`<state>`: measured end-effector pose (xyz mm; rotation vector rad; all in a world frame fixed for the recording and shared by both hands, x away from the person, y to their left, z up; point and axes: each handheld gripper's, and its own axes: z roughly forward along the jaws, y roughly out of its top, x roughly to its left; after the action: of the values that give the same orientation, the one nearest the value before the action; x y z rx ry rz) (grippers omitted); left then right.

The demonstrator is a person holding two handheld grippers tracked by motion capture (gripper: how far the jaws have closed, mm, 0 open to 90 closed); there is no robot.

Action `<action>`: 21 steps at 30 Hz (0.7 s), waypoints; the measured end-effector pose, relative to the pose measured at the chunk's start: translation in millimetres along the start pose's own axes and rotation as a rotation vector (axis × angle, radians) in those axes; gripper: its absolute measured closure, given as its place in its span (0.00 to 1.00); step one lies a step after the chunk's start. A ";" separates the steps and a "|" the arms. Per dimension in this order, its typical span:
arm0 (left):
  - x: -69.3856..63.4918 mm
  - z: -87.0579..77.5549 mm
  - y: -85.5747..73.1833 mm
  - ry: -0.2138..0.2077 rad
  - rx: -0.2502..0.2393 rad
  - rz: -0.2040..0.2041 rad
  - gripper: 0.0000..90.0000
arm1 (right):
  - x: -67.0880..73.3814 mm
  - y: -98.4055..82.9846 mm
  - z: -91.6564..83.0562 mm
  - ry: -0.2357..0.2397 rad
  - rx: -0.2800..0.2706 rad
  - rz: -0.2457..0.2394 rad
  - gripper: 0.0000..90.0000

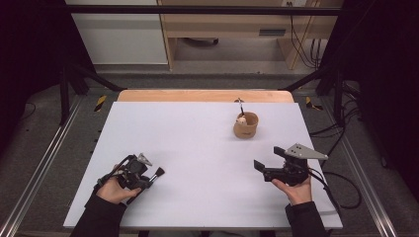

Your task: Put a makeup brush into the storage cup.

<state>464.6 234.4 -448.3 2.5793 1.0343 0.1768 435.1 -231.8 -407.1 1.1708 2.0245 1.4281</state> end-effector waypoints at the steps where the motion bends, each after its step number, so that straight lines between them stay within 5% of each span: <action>1: 0.0 0.0 0.0 0.000 0.000 0.001 0.84 | -0.1 0.0 0.1 0.000 0.000 -0.001 0.09; 21: -1.6 -0.1 0.3 0.007 0.002 0.023 0.85 | 0.6 -0.6 1.9 0.000 0.002 -0.001 0.09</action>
<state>463.7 233.1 -448.0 2.5949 1.0083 0.1903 435.9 -230.3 -408.3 1.1710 2.0268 1.4259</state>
